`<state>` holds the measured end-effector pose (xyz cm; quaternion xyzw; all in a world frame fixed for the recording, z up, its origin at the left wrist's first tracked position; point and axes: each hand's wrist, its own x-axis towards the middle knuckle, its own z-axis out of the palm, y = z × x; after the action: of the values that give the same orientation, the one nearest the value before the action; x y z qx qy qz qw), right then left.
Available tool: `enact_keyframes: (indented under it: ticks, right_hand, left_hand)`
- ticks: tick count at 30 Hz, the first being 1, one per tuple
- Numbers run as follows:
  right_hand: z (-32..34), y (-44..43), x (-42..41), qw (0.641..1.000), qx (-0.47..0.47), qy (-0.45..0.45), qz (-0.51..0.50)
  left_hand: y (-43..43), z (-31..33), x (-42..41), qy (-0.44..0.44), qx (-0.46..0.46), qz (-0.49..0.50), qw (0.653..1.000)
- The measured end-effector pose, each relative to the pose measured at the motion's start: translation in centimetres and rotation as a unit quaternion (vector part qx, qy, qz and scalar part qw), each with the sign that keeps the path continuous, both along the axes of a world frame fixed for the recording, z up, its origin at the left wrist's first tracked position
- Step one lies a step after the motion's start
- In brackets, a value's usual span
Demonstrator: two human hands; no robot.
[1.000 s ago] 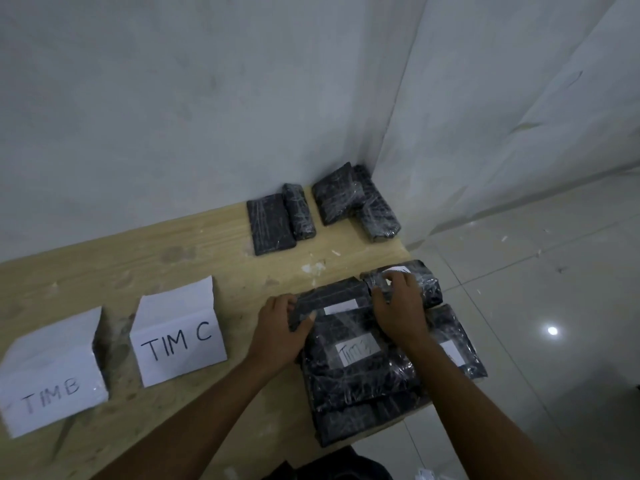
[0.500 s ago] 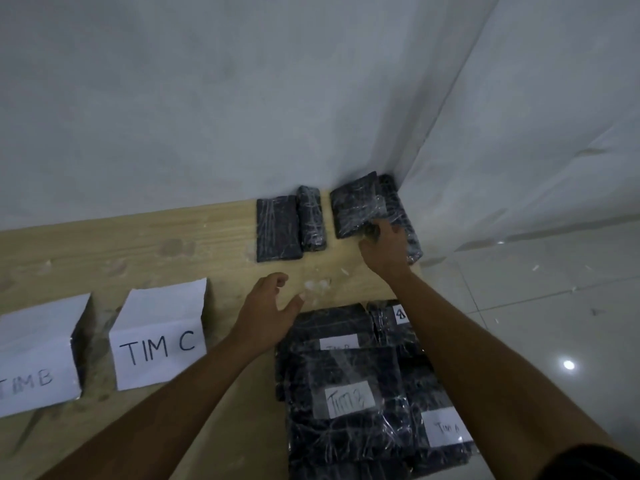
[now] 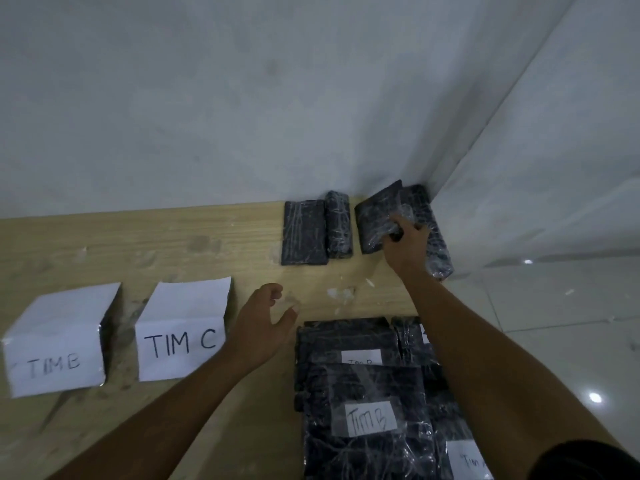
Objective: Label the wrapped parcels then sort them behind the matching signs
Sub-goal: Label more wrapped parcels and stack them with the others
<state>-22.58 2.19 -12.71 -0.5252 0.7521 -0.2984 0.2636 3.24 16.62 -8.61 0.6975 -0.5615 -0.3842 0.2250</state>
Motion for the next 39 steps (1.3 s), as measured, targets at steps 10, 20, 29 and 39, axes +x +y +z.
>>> enact_keyframes:
  ticks: [10,20,29,39]
  right_hand:
    - [5.5,9.7,4.9,0.986,-0.130,-0.088,0.060]
    - [6.3,23.5,21.0,0.977,0.017,-0.113,0.179]
    - [0.8,32.3,34.9,0.947,0.138,-0.128,0.262]
    - [-1.2,35.2,43.7,0.940,0.154,-0.098,0.288]
  left_hand:
    - [3.7,1.4,4.9,0.051,-0.005,-0.007,0.999]
    - [12.0,0.3,21.0,0.128,0.004,0.057,0.990]
    - [20.6,-3.4,32.7,0.128,0.104,0.022,0.986]
    - [25.1,-5.7,39.7,0.114,0.200,0.059,0.971]
